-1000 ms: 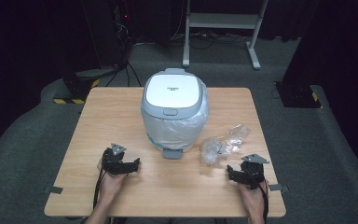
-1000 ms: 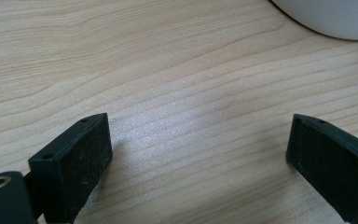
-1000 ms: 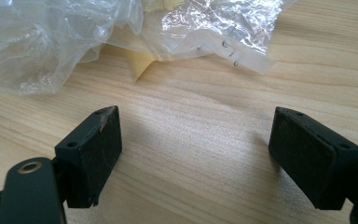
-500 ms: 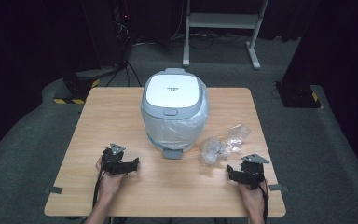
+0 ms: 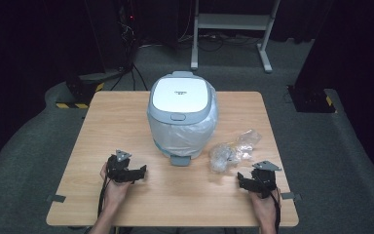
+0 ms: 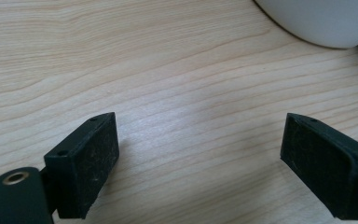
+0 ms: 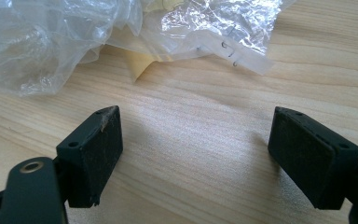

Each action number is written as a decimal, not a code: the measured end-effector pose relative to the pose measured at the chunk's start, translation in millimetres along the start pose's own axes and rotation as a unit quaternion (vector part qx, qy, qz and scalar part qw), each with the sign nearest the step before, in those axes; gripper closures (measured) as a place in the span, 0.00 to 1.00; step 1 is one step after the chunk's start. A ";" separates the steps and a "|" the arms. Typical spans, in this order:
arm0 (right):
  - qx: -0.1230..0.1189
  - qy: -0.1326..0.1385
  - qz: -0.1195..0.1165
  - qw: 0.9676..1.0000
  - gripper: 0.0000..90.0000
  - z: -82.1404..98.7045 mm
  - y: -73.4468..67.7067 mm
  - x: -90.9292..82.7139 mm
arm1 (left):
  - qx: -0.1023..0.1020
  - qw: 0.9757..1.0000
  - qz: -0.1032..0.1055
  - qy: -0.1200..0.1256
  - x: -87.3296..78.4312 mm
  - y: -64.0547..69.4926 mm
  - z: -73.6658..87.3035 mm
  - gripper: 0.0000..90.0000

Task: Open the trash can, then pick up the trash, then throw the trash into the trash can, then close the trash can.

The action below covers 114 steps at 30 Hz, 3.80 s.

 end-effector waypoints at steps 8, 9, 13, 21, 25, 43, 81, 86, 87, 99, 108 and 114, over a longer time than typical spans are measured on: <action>0.000 0.000 0.000 1.000 0.20 0.0 0.0 0.0 | 0.002 1.000 0.013 0.005 -1.4 4.9 -2.1 0.13; 0.000 0.000 0.000 1.000 0.20 0.0 0.0 0.0 | 0.003 1.000 0.014 0.005 -1.8 5.6 -2.3 0.13; 0.000 0.000 0.000 1.000 0.20 0.0 0.1 0.0 | 0.009 1.000 0.021 0.004 -2.9 8.4 -3.7 0.13; -0.002 0.000 0.000 1.000 0.20 0.1 0.3 0.0 | 0.013 0.999 0.032 0.013 -1.7 16.6 -7.3 0.12; -0.002 0.000 0.000 1.000 0.20 0.1 0.3 -0.1 | 0.017 0.999 0.034 0.014 -0.4 20.5 -7.6 0.12; -0.003 -0.001 0.001 1.000 0.20 0.1 0.2 -0.2 | 0.046 0.998 0.047 0.001 11.9 49.2 -21.9 0.16; -0.001 0.000 0.002 1.000 0.20 0.0 -0.2 -0.1 | 0.061 0.998 0.034 0.003 31.3 79.0 -50.1 0.11; -0.002 0.000 0.002 1.000 0.20 0.0 -0.3 -0.2 | 0.027 0.999 0.034 0.012 39.8 86.6 -51.0 0.08; -0.002 0.000 0.002 1.000 0.20 0.0 -0.2 -0.2 | 0.027 0.999 0.037 0.009 40.6 87.3 -50.9 0.07; 0.000 -0.001 0.002 1.000 0.20 0.1 -0.4 -0.3 | 0.022 0.998 0.052 -0.005 50.8 99.9 -52.3 0.00; -0.003 0.000 0.001 1.000 0.20 0.0 0.1 -0.1 | 0.039 0.999 0.035 0.001 54.1 102.4 -54.0 0.00; -0.002 0.000 0.003 1.000 0.20 -0.1 -0.3 -0.1 | 0.046 0.998 0.044 -0.001 56.9 100.3 -52.9 0.00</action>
Point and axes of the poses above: each handheld gripper's, and its own axes: x roughly forward along the jaws, z roughly out of its underside, y roughly to its right, the point moved 3 cm from there along x, roughly forward along the jaws, and after that the axes turned 9 degrees about y, right-handed, at the moved point
